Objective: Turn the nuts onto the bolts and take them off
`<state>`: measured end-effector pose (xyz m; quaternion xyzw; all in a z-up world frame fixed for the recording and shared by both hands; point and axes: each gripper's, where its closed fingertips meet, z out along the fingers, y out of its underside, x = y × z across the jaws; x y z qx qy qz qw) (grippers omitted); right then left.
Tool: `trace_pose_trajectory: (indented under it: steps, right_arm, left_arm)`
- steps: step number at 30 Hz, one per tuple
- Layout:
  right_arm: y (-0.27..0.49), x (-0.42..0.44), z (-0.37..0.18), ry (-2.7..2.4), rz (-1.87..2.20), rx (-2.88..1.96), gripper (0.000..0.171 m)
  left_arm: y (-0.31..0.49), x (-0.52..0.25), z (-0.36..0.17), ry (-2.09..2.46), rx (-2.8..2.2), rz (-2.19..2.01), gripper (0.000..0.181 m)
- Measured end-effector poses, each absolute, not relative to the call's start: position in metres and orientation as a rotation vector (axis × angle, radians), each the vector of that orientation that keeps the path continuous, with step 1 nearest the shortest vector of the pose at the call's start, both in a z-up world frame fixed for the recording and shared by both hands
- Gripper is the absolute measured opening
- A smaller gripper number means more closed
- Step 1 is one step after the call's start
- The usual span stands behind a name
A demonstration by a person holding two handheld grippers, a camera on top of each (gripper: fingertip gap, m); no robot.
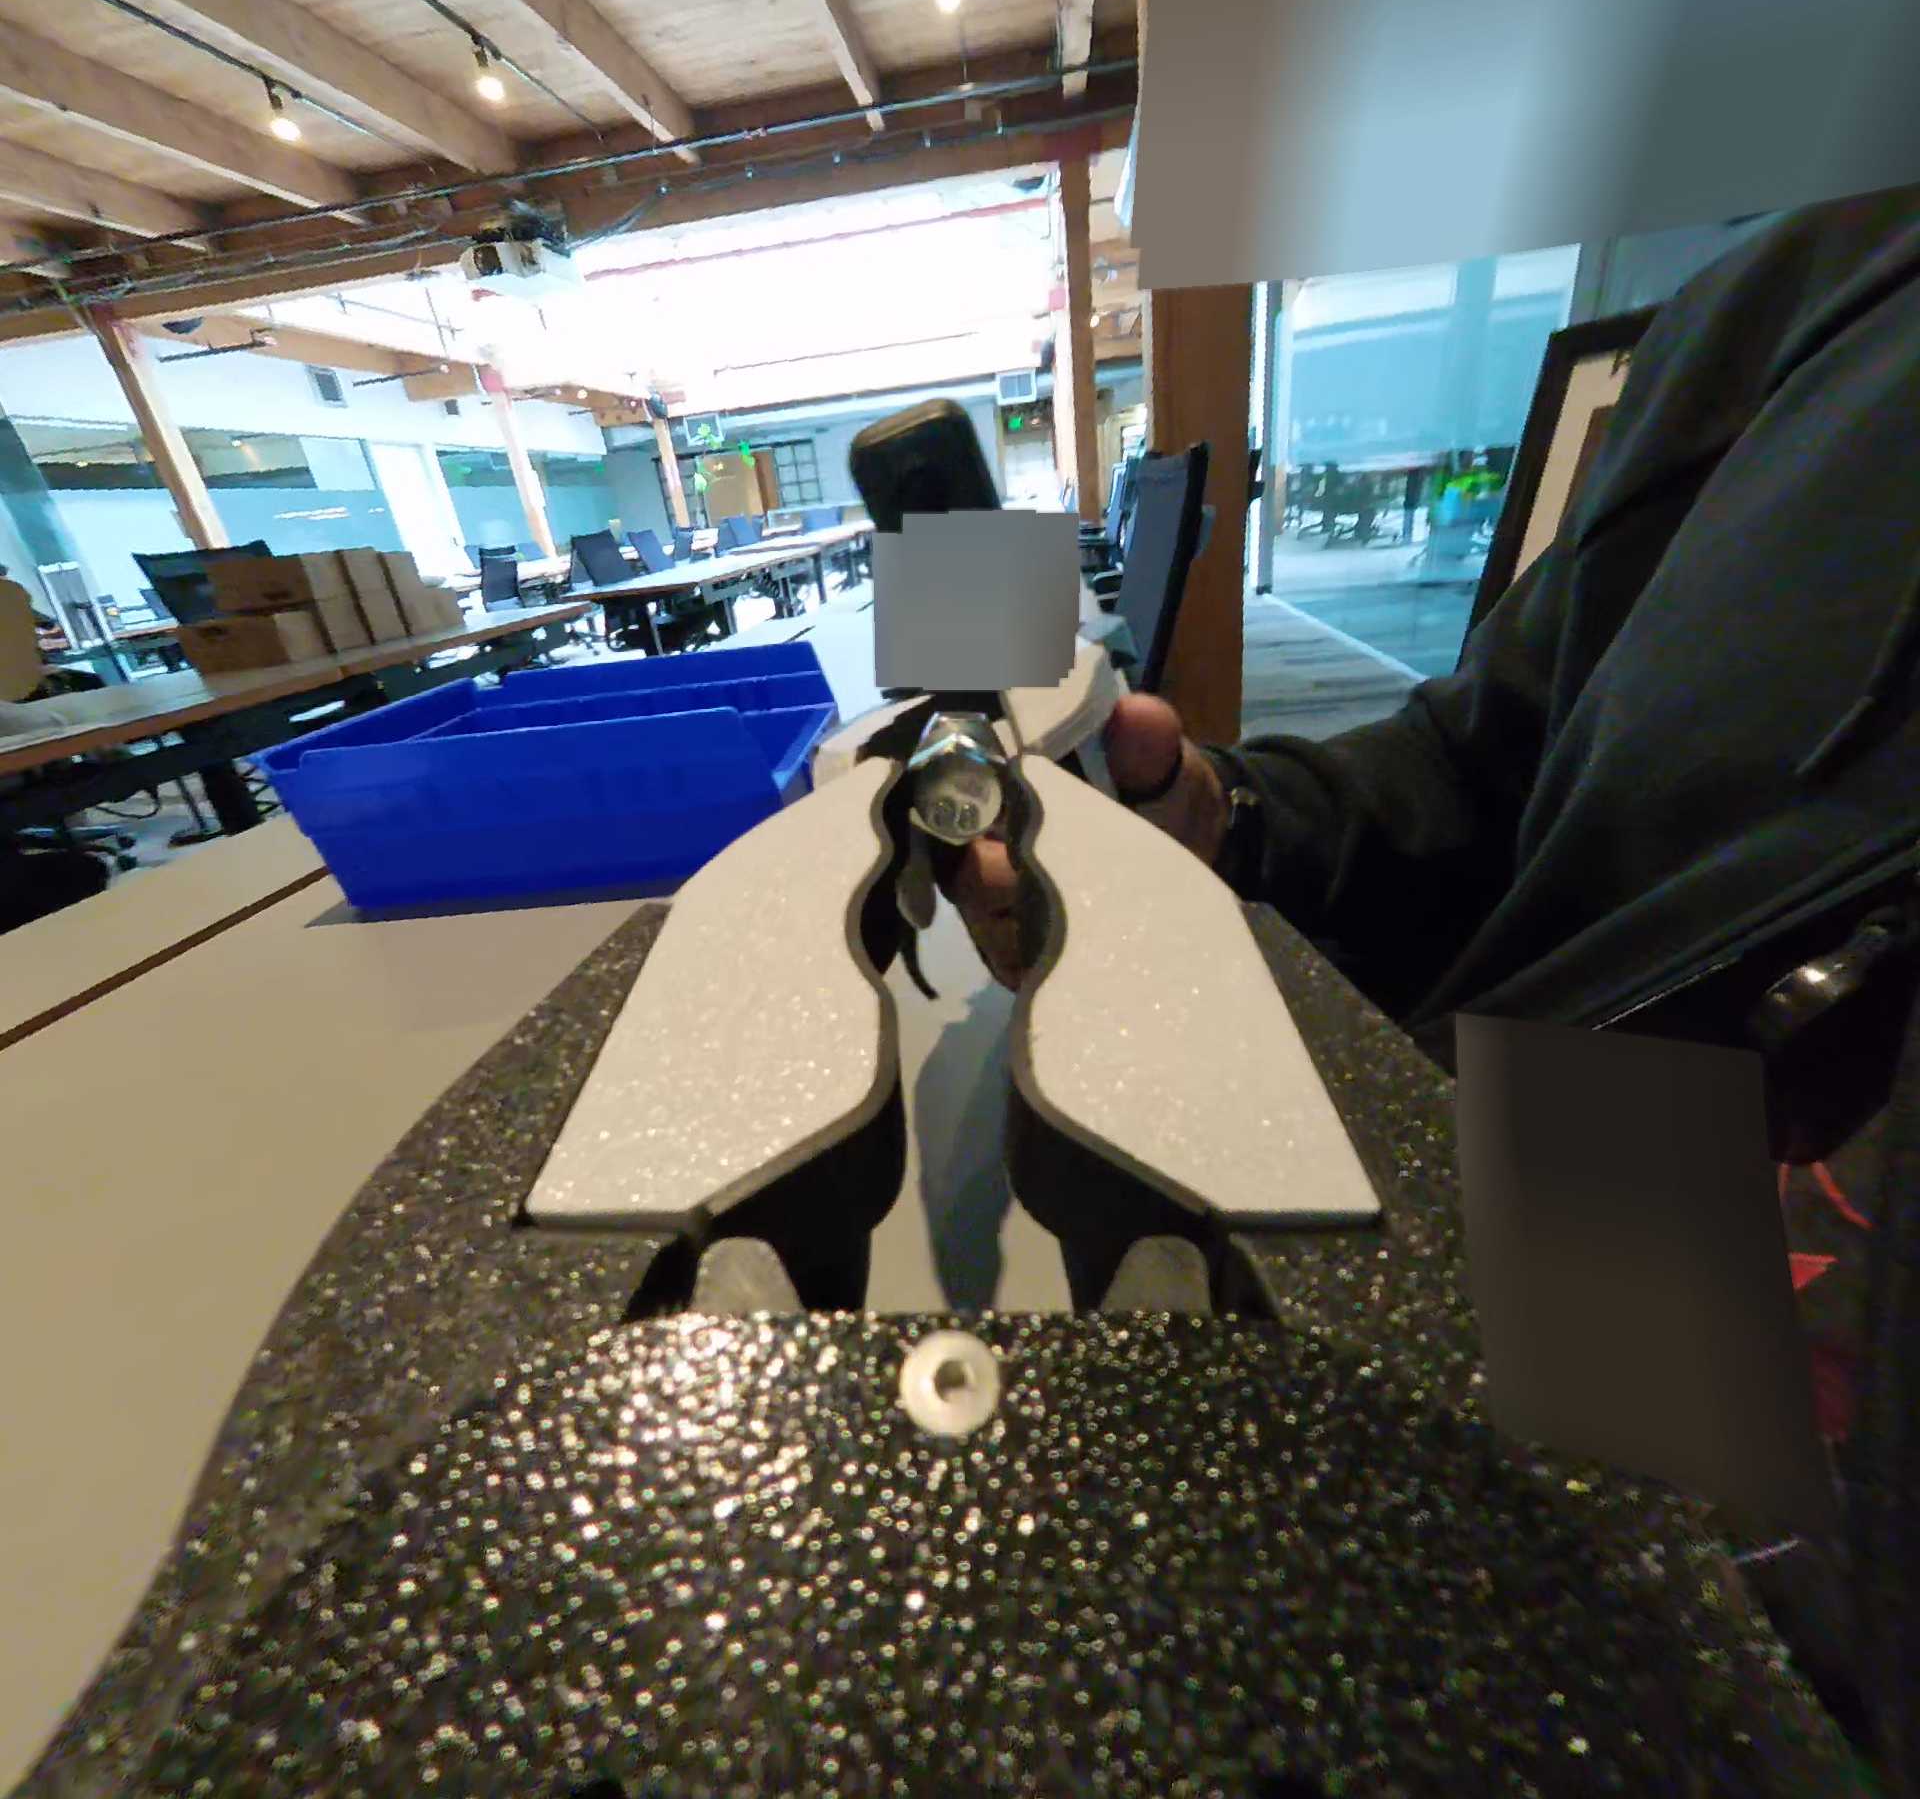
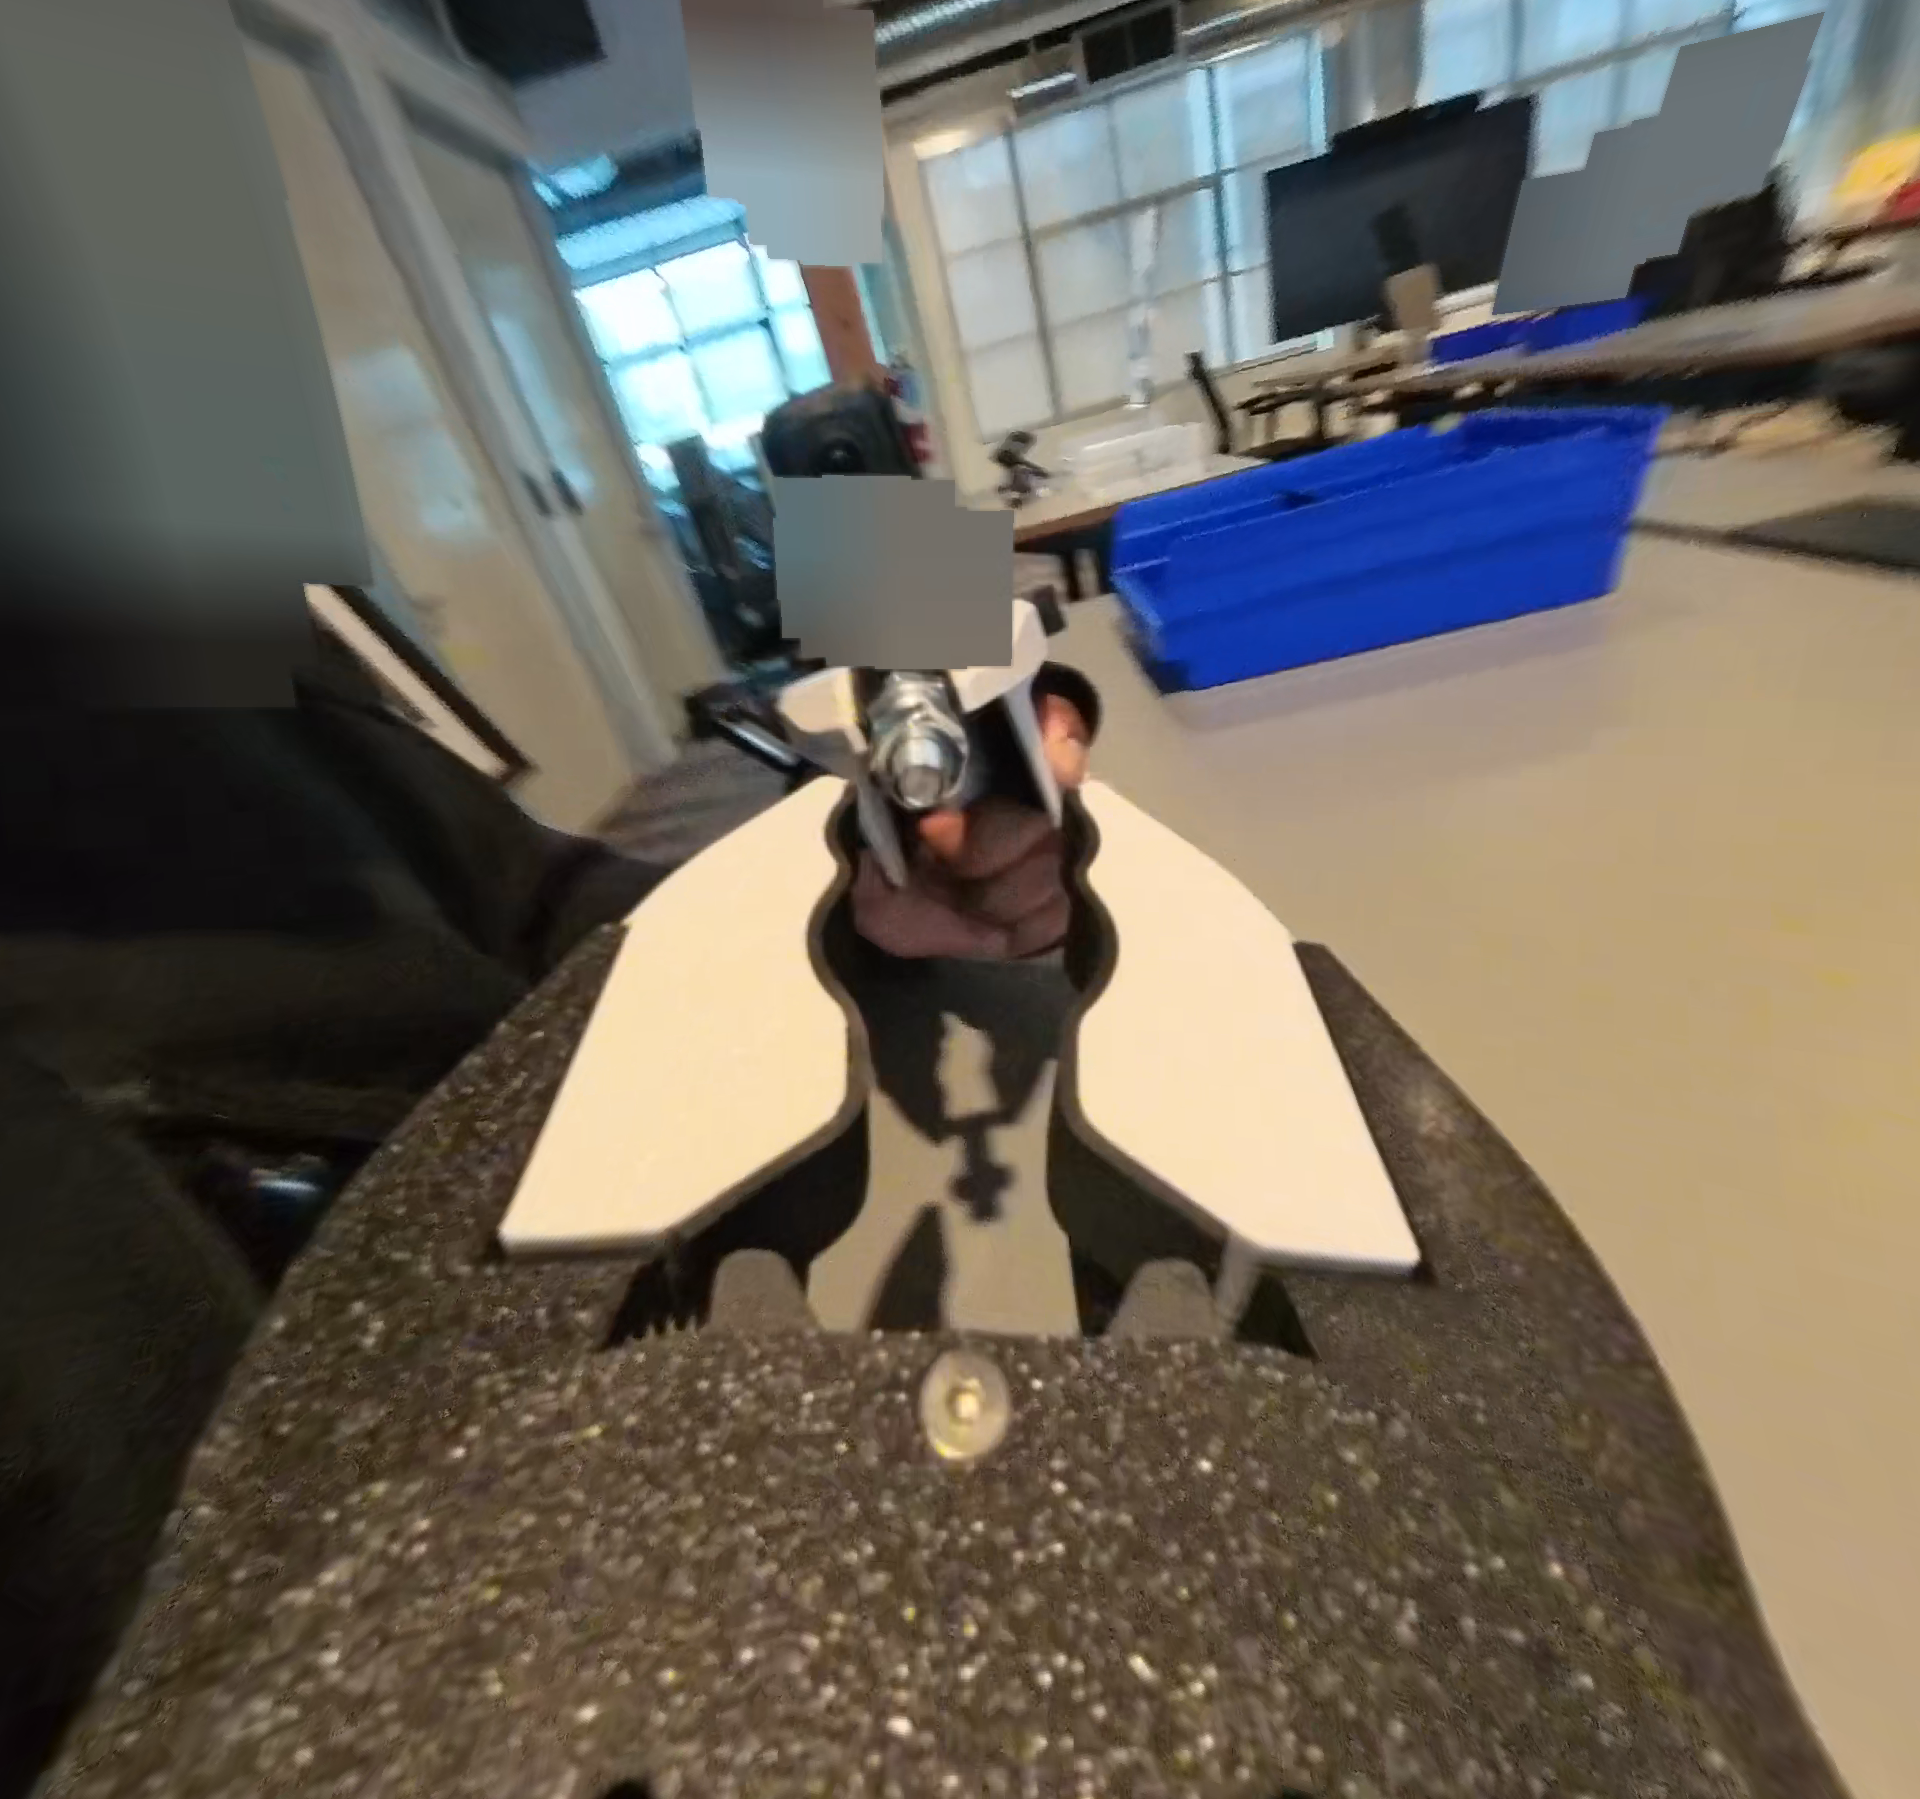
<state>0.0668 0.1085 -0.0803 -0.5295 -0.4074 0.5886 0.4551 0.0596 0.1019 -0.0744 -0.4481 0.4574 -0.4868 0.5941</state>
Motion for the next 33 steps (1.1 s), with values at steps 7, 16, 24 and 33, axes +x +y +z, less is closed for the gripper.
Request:
trace_pose_trajectory:
  steps: [7, 16, 24, 33]
  right_arm:
    - [0.107, 0.065, -0.08, -1.133, 0.967, -1.173, 0.034]
    - [0.102, 0.066, -0.081, -1.053, 1.439, -1.351, 0.018]
    - [0.106, 0.07, -0.076, -0.986, 1.56, -1.28, 0.028]
    - [0.099, 0.061, -0.084, -1.227, 0.794, -1.097, 0.03]
  left_arm:
    - [0.1, 0.062, -0.077, 1.081, -1.06, -1.181, 0.017]
    - [0.1, 0.068, -0.084, 1.139, -1.059, -1.02, 0.017]
    - [0.1, 0.062, -0.078, 1.094, -1.048, -1.102, 0.017]
    - [0.097, 0.061, -0.076, 1.083, -1.048, -1.223, 0.017]
